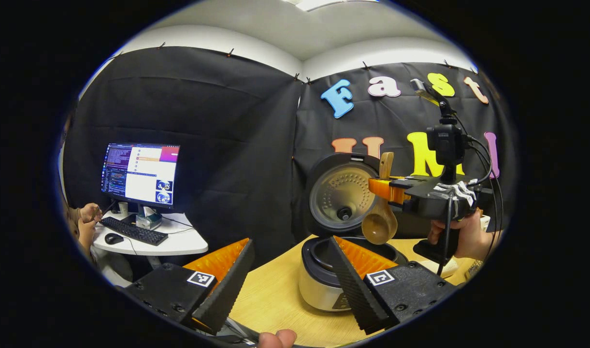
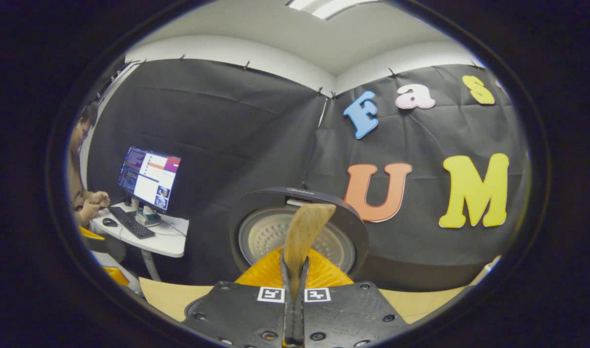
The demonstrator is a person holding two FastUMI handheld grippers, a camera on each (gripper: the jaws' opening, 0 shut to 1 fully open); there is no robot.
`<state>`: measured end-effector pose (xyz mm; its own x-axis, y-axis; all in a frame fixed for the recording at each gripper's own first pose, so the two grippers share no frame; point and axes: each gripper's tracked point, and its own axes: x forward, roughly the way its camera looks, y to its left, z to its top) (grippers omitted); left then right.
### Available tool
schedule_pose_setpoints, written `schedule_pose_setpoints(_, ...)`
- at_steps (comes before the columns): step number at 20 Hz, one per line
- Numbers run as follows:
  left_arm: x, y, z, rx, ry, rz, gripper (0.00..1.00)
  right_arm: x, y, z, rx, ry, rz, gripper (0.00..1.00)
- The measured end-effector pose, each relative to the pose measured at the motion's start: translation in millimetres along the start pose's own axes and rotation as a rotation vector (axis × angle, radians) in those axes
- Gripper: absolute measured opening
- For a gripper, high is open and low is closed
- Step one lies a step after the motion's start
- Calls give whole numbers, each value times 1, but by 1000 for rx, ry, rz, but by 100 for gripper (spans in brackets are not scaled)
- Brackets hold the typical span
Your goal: Close the left gripper, press the button to open the rice cooker; take a wooden spoon from the chopstick holder with the right hand, scoop a spoonful of rice and pour it into the rice cooker, then put the wooden spoon back into the chopstick holder.
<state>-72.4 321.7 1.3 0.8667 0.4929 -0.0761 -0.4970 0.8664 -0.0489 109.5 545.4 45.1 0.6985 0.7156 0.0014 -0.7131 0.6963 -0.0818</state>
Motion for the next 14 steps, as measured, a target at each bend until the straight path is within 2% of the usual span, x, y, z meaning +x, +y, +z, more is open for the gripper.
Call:
schedule_pose_setpoints(5, 1, -30, 0, -13, 4, -66, 98, -23, -40, -2, 319, 33, -32, 0)
schedule_pose_setpoints(7, -1, -35, 1, -9, 7, -80, 98, -40, -65, 5, 403, 31, -62, 0)
schedule_pose_setpoints(14, -5, -59, 5, 0, 1, -127, 98, -111, -130, 18, 524, -37, -149, 0)
